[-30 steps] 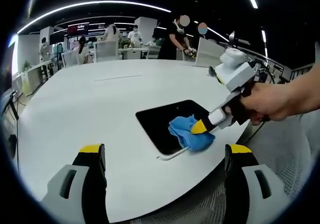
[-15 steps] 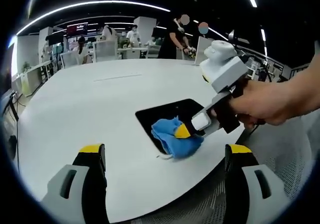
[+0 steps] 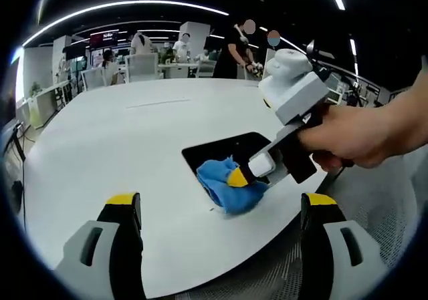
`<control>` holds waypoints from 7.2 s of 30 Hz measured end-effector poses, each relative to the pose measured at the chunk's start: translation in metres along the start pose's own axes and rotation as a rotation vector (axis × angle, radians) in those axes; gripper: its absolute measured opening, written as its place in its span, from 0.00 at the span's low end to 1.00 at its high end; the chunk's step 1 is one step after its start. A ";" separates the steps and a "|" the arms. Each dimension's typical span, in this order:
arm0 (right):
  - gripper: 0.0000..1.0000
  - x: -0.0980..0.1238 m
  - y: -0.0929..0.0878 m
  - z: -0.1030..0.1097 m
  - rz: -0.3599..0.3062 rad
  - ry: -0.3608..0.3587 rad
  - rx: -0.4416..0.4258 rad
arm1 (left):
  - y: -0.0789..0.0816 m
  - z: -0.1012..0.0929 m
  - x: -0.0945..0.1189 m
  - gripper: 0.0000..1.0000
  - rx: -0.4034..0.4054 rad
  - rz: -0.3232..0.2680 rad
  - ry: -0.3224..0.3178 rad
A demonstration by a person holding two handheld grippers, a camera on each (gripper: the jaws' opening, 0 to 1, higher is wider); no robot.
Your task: Wipe the mirror surface with the cleaning cloth until all visible marks leave the cleaned area.
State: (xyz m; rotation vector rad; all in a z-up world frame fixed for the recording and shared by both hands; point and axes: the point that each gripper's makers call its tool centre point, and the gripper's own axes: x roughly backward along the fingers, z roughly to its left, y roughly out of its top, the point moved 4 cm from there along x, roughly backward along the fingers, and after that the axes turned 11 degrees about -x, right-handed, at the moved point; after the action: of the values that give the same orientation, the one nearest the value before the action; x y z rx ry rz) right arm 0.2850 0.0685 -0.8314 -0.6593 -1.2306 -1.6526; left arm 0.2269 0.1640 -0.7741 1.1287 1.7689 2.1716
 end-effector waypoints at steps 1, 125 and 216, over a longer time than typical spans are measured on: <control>0.00 -0.001 0.000 0.001 0.006 0.002 0.016 | 0.000 0.000 0.000 0.99 0.000 0.001 -0.001; 0.00 -0.021 0.075 -0.044 -0.061 -0.060 0.095 | -0.002 0.003 0.000 0.99 0.004 0.006 0.019; 0.00 0.025 -0.013 -0.049 -0.013 0.059 0.041 | -0.001 0.005 0.000 0.99 0.010 -0.001 0.039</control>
State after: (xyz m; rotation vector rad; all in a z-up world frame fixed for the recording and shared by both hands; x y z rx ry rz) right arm 0.2680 0.0149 -0.8335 -0.5742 -1.2253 -1.6419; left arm 0.2297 0.1685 -0.7751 1.0949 1.7979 2.2011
